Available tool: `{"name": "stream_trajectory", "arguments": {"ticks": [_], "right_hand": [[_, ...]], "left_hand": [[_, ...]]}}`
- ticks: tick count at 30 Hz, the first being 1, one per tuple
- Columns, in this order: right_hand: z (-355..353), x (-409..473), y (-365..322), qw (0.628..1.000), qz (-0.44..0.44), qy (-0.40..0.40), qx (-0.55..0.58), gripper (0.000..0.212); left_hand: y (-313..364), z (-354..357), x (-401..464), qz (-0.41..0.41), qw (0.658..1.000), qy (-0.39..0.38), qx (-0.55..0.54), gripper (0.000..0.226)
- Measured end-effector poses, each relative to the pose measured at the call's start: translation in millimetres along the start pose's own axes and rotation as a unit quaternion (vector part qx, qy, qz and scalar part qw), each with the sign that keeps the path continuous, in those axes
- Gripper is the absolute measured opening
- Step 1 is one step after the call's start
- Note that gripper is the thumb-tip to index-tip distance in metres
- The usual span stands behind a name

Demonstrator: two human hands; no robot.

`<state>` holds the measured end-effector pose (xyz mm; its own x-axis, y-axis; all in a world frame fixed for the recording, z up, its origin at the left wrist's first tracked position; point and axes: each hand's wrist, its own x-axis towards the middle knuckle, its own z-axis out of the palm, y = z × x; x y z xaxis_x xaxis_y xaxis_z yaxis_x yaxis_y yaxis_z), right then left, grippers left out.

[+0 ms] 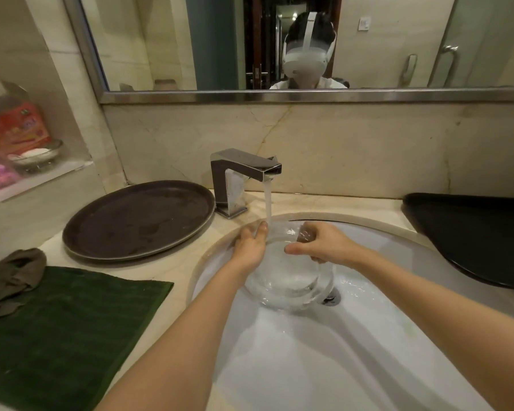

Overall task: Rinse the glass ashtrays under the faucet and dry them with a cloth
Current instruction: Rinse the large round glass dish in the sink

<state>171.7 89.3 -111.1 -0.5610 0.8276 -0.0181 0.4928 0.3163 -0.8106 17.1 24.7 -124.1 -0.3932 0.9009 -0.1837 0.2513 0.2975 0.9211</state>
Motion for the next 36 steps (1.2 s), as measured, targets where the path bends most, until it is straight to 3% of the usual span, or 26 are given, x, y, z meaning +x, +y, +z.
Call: {"name": "stream_trajectory", "arguments": {"ticks": [6,9,15,20,23,25,27,31,36], "right_hand": [[4,-13,4,0.997,0.028,0.007,0.073,0.038],[2,-18,6,0.995,0.039,0.007,0.094,0.034],[-10,-29,22,0.986,0.045,-0.033,0.159,0.032],[-17,-34,29,0.983,0.063,-0.041,0.169,0.035],[-12,-31,23,0.985,0.051,-0.034,0.164,0.033],[-8,-28,20,0.986,0.039,-0.029,0.157,0.026],[-6,-26,19,0.987,0.033,-0.027,0.157,0.026],[-7,-29,20,0.983,0.036,-0.017,0.177,0.027],[-5,-33,23,0.983,0.032,-0.010,0.182,0.033]], "left_hand": [[2,10,-3,-0.081,0.996,-0.001,-0.038,0.093],[0,8,-1,-0.116,0.991,-0.040,-0.057,0.111],[-3,-1,6,-0.179,0.977,-0.106,-0.053,0.080],[7,10,8,-0.033,0.995,-0.065,-0.073,0.037],[5,12,7,0.035,0.993,-0.054,-0.100,0.028],[1,8,9,0.009,0.993,-0.052,-0.105,0.034],[-8,4,15,-0.048,0.995,-0.056,-0.068,0.054],[-19,-5,15,-0.257,0.950,-0.116,-0.133,0.097],[-17,-3,15,-0.237,0.952,-0.147,-0.129,0.092]]}}
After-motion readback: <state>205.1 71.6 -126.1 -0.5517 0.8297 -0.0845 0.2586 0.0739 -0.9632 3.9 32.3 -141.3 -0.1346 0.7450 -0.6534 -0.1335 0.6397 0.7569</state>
